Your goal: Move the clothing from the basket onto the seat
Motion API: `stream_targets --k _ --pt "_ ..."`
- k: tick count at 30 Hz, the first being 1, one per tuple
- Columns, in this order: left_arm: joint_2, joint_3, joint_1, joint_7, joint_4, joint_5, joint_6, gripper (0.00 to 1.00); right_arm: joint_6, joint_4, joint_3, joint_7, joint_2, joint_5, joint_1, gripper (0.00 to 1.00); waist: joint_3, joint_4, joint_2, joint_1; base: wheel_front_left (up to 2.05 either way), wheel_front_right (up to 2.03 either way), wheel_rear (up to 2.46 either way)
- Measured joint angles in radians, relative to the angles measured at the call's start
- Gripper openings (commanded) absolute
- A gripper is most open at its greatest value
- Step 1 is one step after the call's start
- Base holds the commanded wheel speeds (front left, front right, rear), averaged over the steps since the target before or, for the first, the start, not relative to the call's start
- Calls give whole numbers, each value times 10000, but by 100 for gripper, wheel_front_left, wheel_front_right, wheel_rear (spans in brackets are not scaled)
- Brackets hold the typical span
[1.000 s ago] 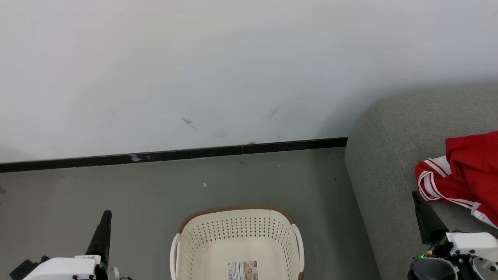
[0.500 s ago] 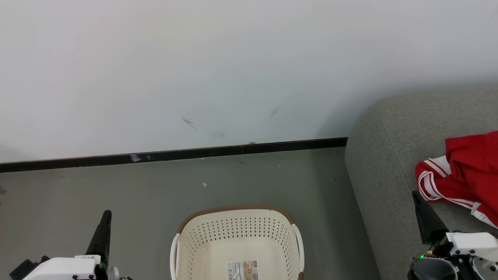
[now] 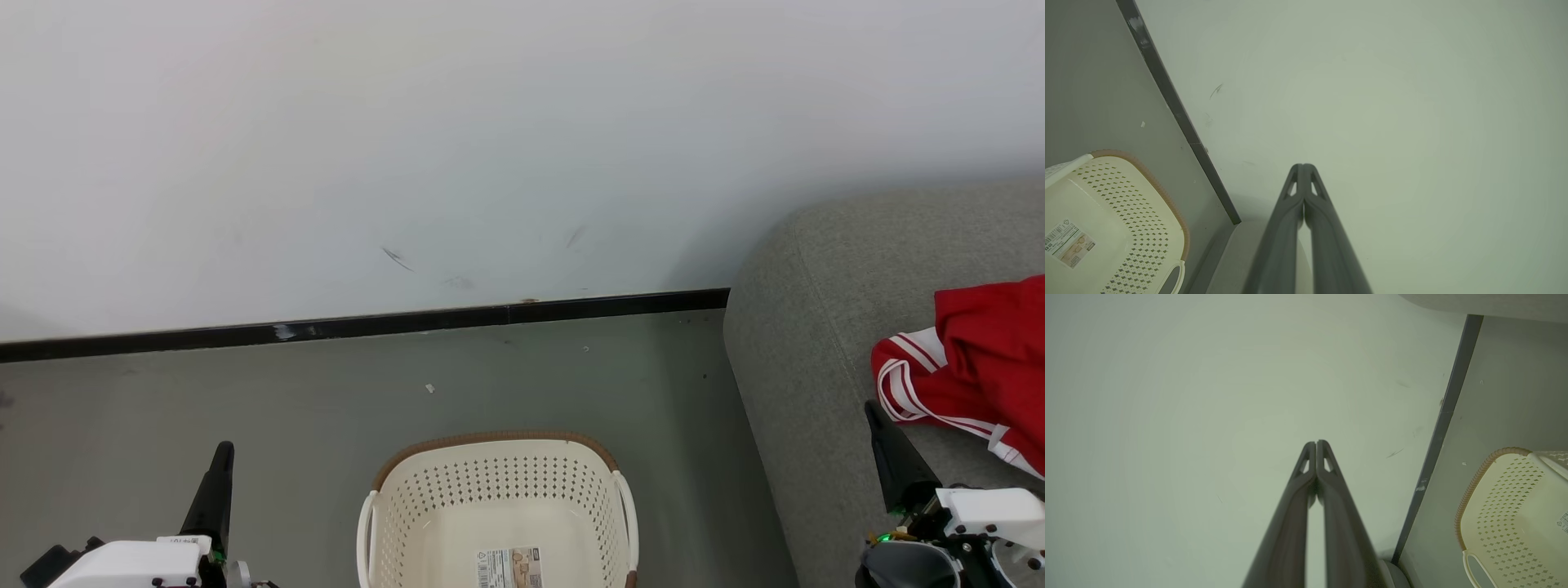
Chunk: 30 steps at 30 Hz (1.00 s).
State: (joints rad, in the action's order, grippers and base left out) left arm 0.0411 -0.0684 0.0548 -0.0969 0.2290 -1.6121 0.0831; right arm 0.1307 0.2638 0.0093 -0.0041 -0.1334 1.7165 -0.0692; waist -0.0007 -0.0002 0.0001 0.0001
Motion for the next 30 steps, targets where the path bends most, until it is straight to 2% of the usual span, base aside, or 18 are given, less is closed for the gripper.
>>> stream_targets --k 30 --pt "-2 -12 2 0 35 0 2 0 0 2 6 0 -4 2 0 0 -1 0 0 0 0 0 0"
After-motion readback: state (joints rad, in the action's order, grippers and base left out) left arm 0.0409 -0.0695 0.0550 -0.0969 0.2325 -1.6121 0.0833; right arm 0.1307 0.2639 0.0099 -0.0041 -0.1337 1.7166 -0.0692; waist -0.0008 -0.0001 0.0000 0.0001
